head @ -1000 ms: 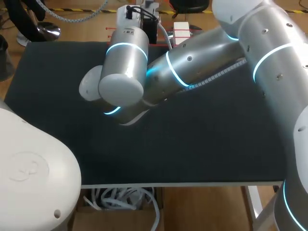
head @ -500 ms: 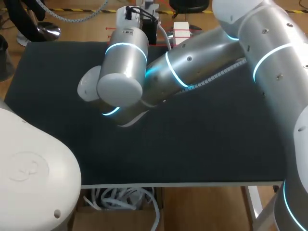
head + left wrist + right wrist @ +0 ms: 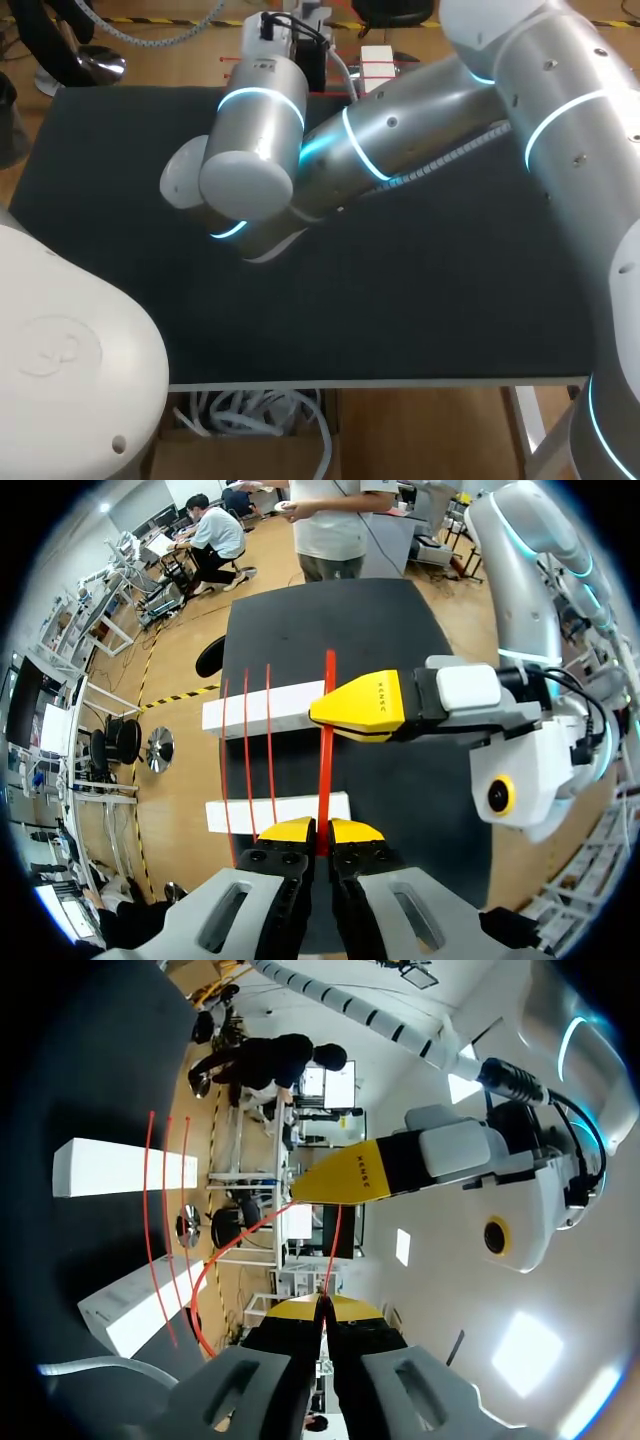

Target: Grab the tape and strap the tape.

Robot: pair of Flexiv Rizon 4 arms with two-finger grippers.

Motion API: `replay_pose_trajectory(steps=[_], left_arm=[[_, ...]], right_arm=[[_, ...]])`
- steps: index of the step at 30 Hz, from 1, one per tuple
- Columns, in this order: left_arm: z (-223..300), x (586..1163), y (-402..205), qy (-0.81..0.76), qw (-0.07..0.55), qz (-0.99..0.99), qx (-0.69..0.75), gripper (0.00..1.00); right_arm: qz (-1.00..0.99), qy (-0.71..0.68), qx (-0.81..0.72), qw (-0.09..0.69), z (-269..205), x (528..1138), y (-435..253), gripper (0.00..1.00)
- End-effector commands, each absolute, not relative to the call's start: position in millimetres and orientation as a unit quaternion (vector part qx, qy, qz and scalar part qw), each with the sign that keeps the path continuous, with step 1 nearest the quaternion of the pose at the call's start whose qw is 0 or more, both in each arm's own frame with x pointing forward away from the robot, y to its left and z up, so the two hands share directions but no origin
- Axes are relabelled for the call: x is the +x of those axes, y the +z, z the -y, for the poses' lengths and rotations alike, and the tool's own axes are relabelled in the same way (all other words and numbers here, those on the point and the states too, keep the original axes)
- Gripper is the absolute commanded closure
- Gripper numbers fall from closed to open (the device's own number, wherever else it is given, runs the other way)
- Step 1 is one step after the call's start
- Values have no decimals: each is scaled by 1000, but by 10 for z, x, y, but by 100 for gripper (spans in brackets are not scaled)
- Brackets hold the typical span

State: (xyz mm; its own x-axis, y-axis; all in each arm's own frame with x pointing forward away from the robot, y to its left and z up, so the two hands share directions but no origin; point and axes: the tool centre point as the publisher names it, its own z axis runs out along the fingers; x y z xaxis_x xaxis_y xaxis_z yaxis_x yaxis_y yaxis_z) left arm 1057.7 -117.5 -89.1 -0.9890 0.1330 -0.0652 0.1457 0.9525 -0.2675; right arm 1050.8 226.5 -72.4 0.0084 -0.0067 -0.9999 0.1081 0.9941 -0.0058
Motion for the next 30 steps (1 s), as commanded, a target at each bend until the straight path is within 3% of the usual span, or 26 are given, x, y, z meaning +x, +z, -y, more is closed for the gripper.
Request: replay_pose_trajectory(steps=[1,30], left_arm=[[1182,10579,-880,-135,22,-988,70,100],[1182,10579,-880,-135,22,-988,70,100]], right_arm=[[-705,-44,36,707,-2295,10519,-715,100],[-721,-55,28,691,-2377,10526,-780,100]])
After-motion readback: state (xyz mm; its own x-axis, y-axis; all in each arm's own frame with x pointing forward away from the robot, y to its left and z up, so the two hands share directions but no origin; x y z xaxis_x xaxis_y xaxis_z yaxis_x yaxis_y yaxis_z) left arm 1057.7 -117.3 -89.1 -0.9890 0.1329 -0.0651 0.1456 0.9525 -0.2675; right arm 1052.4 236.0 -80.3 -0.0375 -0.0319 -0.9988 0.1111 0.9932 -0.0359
